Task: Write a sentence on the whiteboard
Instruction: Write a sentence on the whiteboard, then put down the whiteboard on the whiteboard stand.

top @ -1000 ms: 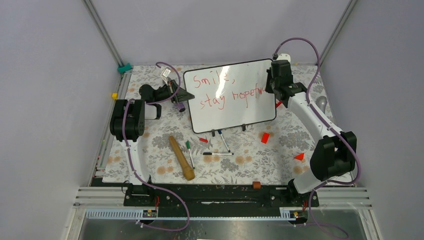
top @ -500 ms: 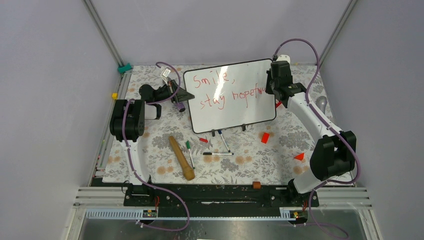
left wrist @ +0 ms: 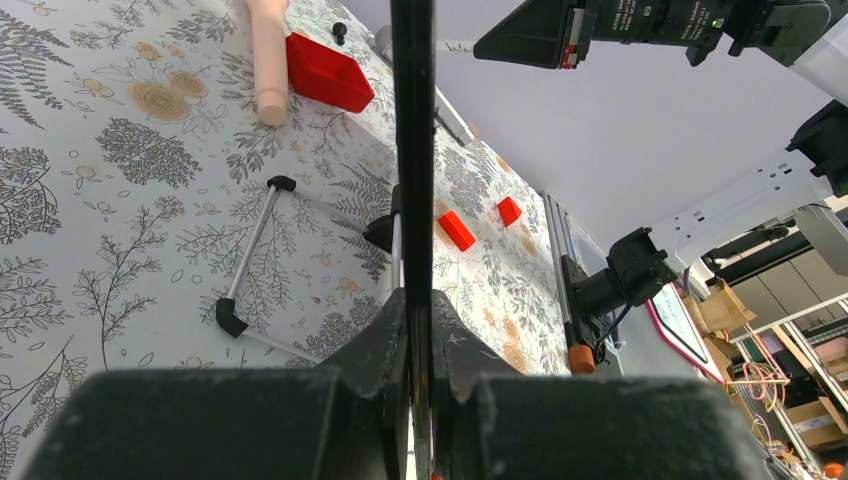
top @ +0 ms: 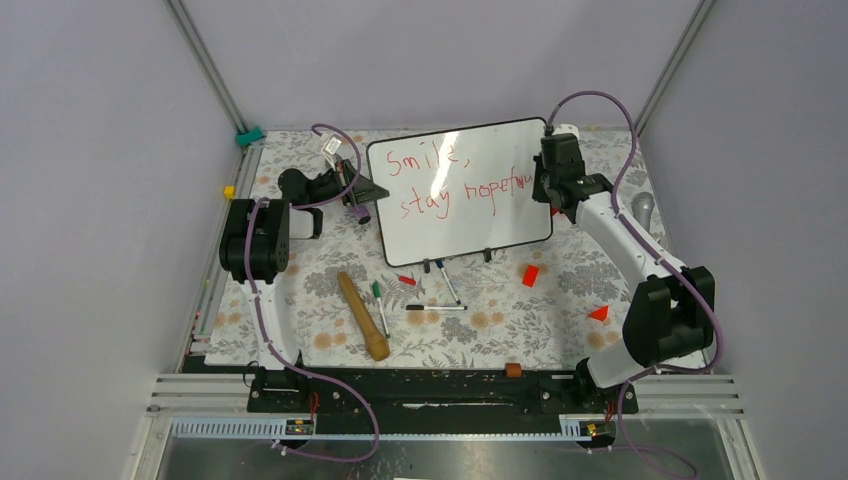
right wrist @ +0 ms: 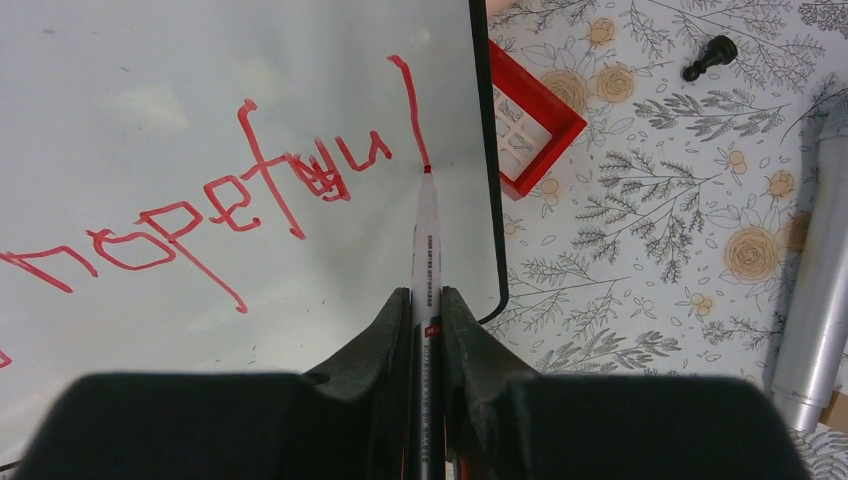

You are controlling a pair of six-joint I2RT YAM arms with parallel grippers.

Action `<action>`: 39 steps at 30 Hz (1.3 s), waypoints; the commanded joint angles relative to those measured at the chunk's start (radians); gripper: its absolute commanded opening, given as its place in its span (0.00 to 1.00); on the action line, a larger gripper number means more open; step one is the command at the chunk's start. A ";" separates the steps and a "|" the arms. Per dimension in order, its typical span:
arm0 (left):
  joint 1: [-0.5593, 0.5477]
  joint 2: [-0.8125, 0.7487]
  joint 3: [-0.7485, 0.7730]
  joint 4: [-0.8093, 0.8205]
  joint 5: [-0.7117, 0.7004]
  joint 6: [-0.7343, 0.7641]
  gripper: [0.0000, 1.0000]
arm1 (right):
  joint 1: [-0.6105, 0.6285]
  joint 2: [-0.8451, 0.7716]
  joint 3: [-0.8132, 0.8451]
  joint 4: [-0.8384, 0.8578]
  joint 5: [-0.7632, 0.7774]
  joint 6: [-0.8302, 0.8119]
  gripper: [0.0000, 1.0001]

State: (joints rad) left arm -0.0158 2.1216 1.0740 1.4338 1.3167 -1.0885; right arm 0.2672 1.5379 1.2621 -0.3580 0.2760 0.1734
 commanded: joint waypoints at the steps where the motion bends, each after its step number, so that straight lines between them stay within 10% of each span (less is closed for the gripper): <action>1: -0.012 -0.048 -0.008 0.040 0.103 0.007 0.00 | -0.003 -0.060 0.020 -0.019 -0.007 0.005 0.00; 17: -0.009 -0.078 -0.038 0.042 0.102 0.030 0.00 | -0.003 -0.239 -0.091 0.070 -0.022 0.030 0.00; 30: 0.000 -0.106 -0.068 0.043 0.099 0.052 0.67 | -0.003 -0.277 -0.102 0.071 -0.026 0.034 0.00; 39: 0.085 -0.195 -0.201 0.045 -0.005 0.092 0.93 | -0.002 -0.304 -0.136 0.101 -0.105 0.084 0.00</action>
State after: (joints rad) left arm 0.0116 2.0220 0.9325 1.4307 1.3674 -1.0401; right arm 0.2672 1.2705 1.1336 -0.3016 0.2134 0.2268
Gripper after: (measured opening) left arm 0.870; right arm 0.180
